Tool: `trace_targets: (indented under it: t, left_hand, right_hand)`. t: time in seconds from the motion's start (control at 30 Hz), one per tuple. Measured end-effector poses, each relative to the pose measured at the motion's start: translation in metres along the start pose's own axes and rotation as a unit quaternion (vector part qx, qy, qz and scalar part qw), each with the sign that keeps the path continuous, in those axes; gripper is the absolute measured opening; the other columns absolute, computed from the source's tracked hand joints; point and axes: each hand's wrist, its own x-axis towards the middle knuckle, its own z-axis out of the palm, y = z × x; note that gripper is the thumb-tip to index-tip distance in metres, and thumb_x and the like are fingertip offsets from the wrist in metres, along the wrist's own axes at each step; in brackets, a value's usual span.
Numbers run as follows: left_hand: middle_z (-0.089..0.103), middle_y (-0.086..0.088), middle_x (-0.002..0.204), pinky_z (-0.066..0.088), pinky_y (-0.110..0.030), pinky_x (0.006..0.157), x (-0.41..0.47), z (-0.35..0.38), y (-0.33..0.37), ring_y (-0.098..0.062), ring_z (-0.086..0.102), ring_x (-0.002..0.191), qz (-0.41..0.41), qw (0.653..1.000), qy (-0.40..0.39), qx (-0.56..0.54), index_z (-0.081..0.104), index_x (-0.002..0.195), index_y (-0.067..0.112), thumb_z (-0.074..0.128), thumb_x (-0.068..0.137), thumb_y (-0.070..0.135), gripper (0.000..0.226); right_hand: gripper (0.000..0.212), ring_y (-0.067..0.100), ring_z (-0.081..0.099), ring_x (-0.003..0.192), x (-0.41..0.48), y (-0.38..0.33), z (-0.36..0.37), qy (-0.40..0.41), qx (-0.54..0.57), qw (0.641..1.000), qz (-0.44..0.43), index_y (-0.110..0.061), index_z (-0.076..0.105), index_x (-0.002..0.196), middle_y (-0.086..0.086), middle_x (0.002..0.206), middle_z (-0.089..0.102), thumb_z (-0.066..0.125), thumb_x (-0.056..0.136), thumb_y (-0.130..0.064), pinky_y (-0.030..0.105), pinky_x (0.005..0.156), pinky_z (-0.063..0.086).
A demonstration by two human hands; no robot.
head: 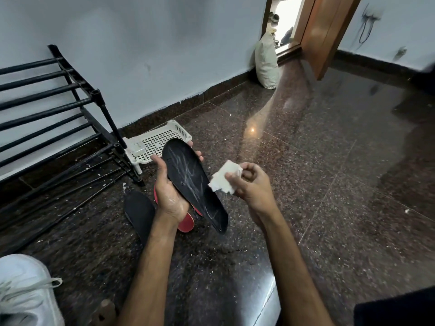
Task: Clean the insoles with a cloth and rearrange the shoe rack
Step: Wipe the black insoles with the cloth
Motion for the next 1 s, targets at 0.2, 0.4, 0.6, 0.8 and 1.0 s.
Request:
trace_targets:
  t: [0.2,0.4,0.6,0.8,1.0]
  left_hand:
    - [0.054,-0.024,0.114,0.032,-0.048,0.101,0.004,-0.001,0.011,-0.034,0.052,0.106,0.027,1.000,0.004,-0.005,0.055,0.127,0.001,0.020,0.095,0.069,0.083]
    - [0.057,-0.020,0.111,0.035,-0.052,0.098,0.000,-0.007,0.010,-0.033,0.055,0.104,-0.016,1.000,0.016,0.009,0.054,0.131,0.000,0.024,0.092,0.074,0.089]
    - [0.068,-0.019,0.107,0.055,-0.042,0.083,-0.002,-0.001,-0.008,-0.030,0.068,0.095,-0.147,0.985,0.041,0.081,0.066,0.122,0.012,0.018,0.085,0.081,0.091]
    - [0.065,-0.004,0.131,0.044,-0.034,0.102,-0.007,0.018,-0.014,-0.017,0.062,0.119,-0.236,0.968,0.015,0.085,0.064,0.128,0.028,0.016,0.085,0.079,0.081]
    - [0.065,-0.011,0.128,0.051,-0.037,0.099,-0.006,0.006,0.002,-0.023,0.064,0.115,-0.220,0.973,0.029,0.057,0.061,0.132,0.026,0.023,0.082,0.080,0.084]
  right_hand:
    - [0.015,0.015,0.054,0.074,-0.024,0.100,-0.030,0.071,-0.563,0.816,0.112,-0.011,0.046,0.101,0.002,0.092,0.059,0.057,0.091,-0.006,0.022,0.054,0.038]
    - [0.016,0.012,0.057,0.071,0.000,0.051,-0.041,0.149,-0.439,0.886,0.020,-0.011,0.056,0.097,0.006,0.095,0.066,0.068,0.087,-0.014,0.025,0.058,0.046]
    - [0.016,0.001,0.063,0.084,-0.008,-0.026,0.028,0.153,-0.339,0.905,-0.207,-0.016,0.069,0.104,-0.009,0.098,0.067,0.068,0.089,-0.013,0.009,0.071,0.052]
    - [0.017,0.022,0.059,0.086,-0.014,-0.003,0.068,0.143,-0.479,0.805,-0.319,-0.007,0.068,0.103,0.004,0.097,0.061,0.057,0.090,-0.007,0.033,0.077,0.050]
    - [0.014,0.010,0.064,0.087,-0.014,-0.013,0.068,-0.063,-0.406,0.865,-0.288,-0.012,0.076,0.091,0.000,0.091,0.068,0.068,0.081,-0.006,0.015,0.082,0.048]
